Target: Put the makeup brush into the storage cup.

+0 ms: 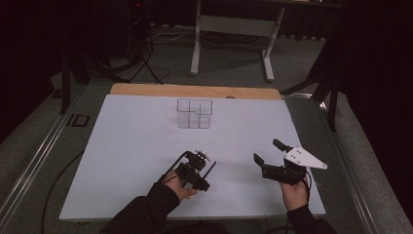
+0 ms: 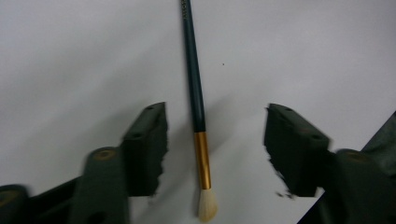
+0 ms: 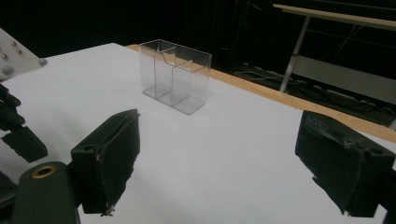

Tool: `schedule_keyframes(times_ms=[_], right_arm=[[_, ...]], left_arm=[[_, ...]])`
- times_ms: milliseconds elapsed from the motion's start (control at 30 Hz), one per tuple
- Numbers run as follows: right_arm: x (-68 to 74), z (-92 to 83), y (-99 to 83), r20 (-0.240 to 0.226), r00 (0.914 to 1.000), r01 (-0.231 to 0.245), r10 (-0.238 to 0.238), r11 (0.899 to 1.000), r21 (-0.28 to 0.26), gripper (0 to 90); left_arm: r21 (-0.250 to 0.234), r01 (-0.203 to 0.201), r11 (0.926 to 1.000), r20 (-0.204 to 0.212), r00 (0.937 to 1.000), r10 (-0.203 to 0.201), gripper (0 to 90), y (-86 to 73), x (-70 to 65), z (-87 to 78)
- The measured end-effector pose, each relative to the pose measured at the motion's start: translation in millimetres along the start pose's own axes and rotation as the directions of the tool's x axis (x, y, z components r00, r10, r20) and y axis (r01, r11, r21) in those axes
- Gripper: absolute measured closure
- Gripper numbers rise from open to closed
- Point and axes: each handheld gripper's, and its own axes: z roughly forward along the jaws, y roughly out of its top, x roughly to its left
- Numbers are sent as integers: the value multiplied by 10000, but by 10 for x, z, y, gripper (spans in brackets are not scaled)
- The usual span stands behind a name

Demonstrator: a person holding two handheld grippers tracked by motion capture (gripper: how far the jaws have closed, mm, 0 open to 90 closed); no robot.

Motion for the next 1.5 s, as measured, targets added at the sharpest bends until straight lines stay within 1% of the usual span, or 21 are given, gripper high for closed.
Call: schedule_keyframes(times_ms=[100,133,200,267,367,400,433,467,533,567,833,900,1000,1100,1200,1233,1333,1400,1433,1467,1500], right_arm=[[4,1,1,-11,10000,41,-41,10000,-1,137],[5,2,0,-14,10000,22,-22,10000,14,137],[4,3,1,-16,10000,34,-34,10000,7,137],[5,2,3,-17,10000,82,-82,10000,-19,137],[6,2,3,-17,10000,74,-74,10000,-20,137],[7,3,2,-27,10000,76,-76,10000,-5,137],[9,2,2,-28,10000,77,-77,10000,-14,137],[10,1,3,-33,10000,74,-74,10000,-21,137],[9,-1,5,-22,10000,85,-85,10000,-34,137],[7,-1,4,-18,10000,82,-82,10000,-34,137],[10,5,2,-11,10000,79,-79,10000,1,137],[11,7,0,-10,10000,61,-60,10000,32,137],[11,9,0,-18,10000,40,-40,10000,32,137],[12,9,-1,-19,10000,64,-64,10000,41,137],[13,8,1,-7,10000,67,-67,10000,37,137],[13,8,0,-5,10000,64,-64,10000,37,137],[10,7,-2,2,10000,43,-43,10000,33,137],[9,6,-2,4,10000,28,-28,10000,27,137],[8,7,-3,5,10000,53,-53,10000,23,137],[7,8,-4,-1,10000,53,-53,10000,31,137],[7,12,-6,-12,10000,50,-50,10000,44,137]], left_arm=[[171,153,9997,273,9995,-157,491,16,36,27],[208,164,9996,226,9996,-169,495,19,42,34],[379,112,9992,343,9993,-125,510,32,58,50],[551,32,9985,303,9995,-49,513,46,60,80],[722,-71,9974,335,9994,47,552,56,64,130],[722,-71,9974,335,9994,47,599,56,64,130],[810,-221,9965,222,9995,203,602,62,48,152],[882,-225,9959,290,9994,200,617,67,47,159],[996,-329,9945,149,9994,315,634,70,42,176],[1046,-275,9941,184,9995,257,644,66,48,191],[1058,-56,9944,203,9998,34,713,65,82,202],[1016,-63,9948,155,9999,48,767,59,103,206],[1016,64,9948,258,9996,-90,824,59,144,207],[1062,51,9943,259,9996,-79,828,66,146,207],[1014,132,9948,475,9987,-181,830,62,177,207],[1003,73,9949,530,9985,-126,830,59,182,204],[869,-318,9957,426,9987,281,835,52,194,188],[772,-492,9958,897,9951,422,835,42,234,167],[651,-715,9953,746,9950,666,836,36,240,145],[601,-1095,9922,811,9912,1045,836,30,235,123],[689,-1139,9911,758,9912,1087,836,28,242,101]])
